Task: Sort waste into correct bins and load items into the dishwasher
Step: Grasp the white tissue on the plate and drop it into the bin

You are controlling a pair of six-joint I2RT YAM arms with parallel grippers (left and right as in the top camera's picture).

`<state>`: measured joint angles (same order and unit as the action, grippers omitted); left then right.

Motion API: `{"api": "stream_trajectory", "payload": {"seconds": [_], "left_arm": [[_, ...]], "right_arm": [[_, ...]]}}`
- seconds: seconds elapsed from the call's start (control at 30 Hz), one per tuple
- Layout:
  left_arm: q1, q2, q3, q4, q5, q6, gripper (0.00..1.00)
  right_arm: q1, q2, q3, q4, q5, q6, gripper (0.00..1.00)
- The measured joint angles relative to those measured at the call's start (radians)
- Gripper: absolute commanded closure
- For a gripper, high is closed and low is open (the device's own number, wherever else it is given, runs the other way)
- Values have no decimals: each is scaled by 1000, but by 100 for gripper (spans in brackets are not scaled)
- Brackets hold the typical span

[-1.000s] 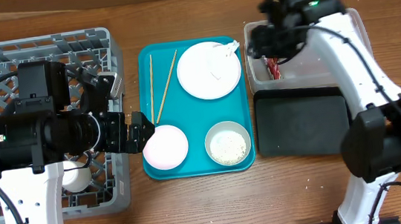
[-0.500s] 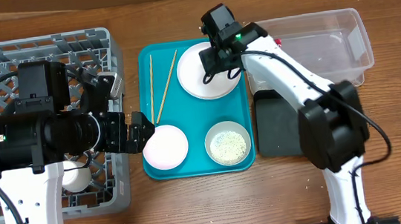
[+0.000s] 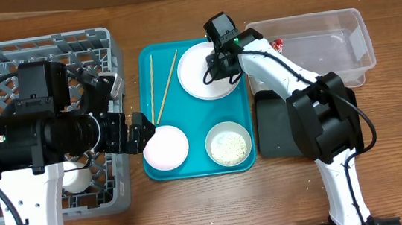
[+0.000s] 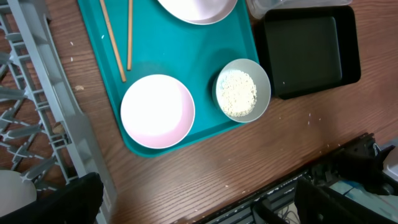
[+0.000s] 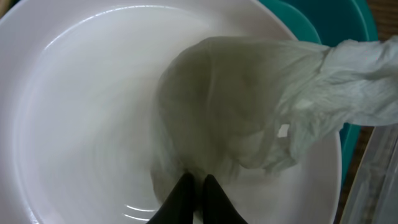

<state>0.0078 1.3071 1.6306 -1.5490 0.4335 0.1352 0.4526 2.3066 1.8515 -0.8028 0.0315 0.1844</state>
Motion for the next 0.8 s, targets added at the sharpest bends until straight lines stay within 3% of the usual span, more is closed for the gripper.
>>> {"api": "stream_trajectory", "payload": {"seconds": [0.3,0.53,0.8], "left_arm": [[0,0,0,0,0,0,0],[0,0,0,0,0,0,0],[0,0,0,0,0,0,0]], "right_arm": [[1,-31,11,-63,-25,34,96],[-5,-225,28,-112,-53,39,96],[-152,-351,66,-248,-54,40,96]]}}
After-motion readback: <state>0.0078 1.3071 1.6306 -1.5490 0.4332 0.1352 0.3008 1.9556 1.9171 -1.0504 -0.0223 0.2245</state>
